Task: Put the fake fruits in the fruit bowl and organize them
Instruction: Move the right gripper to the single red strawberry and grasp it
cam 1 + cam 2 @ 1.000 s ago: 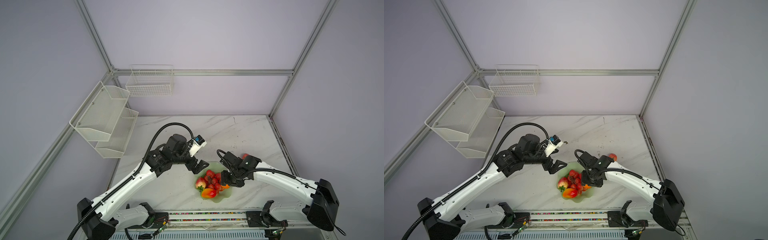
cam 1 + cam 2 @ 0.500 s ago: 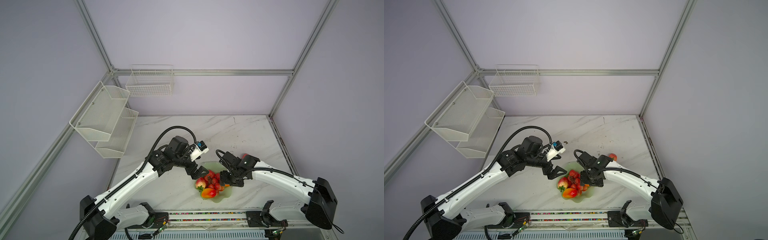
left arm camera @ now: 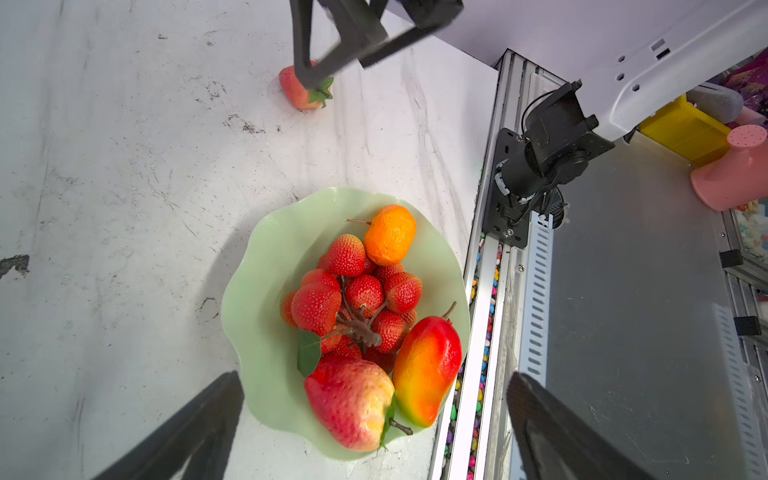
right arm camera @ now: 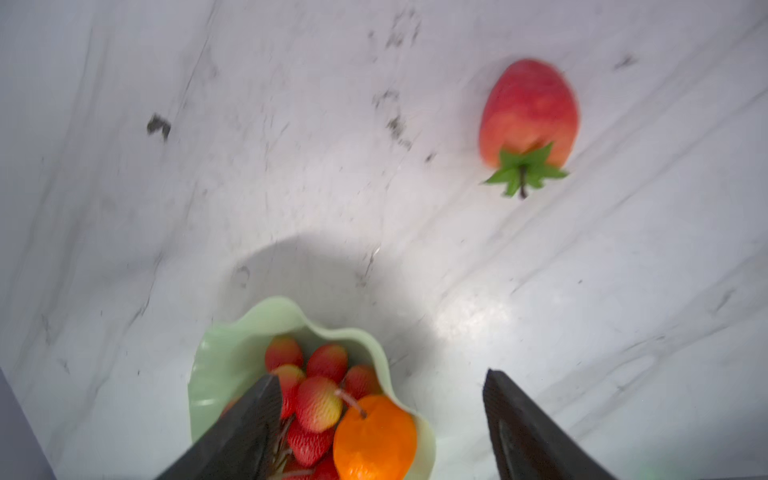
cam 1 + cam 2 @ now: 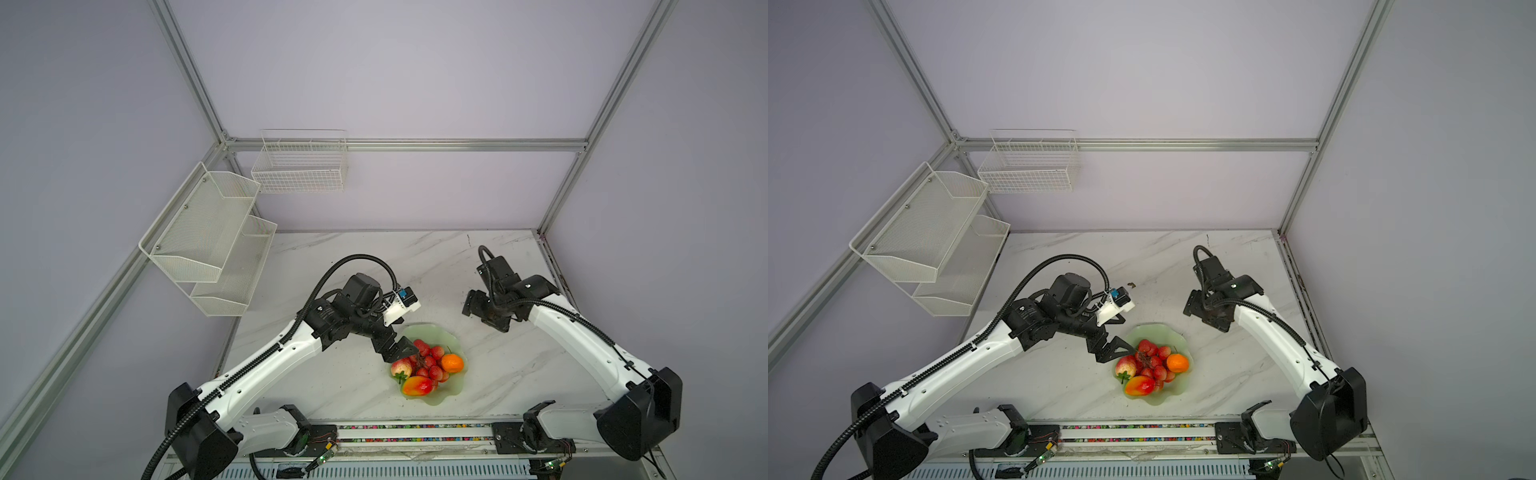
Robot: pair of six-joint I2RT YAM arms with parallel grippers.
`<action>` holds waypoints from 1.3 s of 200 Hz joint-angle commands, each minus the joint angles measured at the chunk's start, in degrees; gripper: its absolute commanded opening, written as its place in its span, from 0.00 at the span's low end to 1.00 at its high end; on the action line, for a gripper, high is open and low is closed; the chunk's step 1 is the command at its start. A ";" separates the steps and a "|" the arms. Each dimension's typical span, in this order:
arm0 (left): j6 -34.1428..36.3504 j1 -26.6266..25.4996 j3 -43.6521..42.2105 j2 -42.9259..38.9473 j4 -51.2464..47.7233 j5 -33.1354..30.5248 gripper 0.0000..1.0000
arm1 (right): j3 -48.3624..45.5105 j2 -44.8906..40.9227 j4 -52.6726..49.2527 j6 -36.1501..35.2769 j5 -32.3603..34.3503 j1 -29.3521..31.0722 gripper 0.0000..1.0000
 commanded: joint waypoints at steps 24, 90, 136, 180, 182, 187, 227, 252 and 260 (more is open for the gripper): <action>1.19 0.09 0.42 0.99 2.74 2.39 1.00 | 3.65 13.87 2.71 -11.52 5.08 -10.98 0.83; 0.95 0.09 -1.50 0.61 4.04 2.65 1.00 | 6.29 21.26 3.98 -14.93 3.02 -14.44 0.84; 1.72 0.08 -0.26 2.93 4.21 4.09 1.00 | 2.68 22.12 5.70 -15.11 1.12 -14.44 0.82; 3.27 0.08 0.32 4.32 4.12 4.15 1.00 | -0.14 22.88 7.02 -15.71 0.37 -14.44 0.75; 3.30 0.08 0.35 4.42 4.12 4.15 1.00 | -0.21 22.92 7.03 -15.72 0.39 -14.44 0.74; 3.37 0.08 0.48 4.65 4.12 4.22 1.00 | -0.50 22.95 7.13 -15.74 0.25 -14.44 0.72; 3.92 0.20 1.61 5.27 3.55 3.64 1.00 | -0.24 21.41 8.31 -17.05 -1.28 -14.45 0.55; 4.06 0.36 1.73 5.05 3.29 2.58 1.00 | 2.68 19.93 9.11 -22.84 -6.66 -14.05 0.54; 3.88 0.36 1.83 4.98 3.17 2.16 1.00 | 3.86 19.13 9.70 -25.18 -9.31 -13.30 0.54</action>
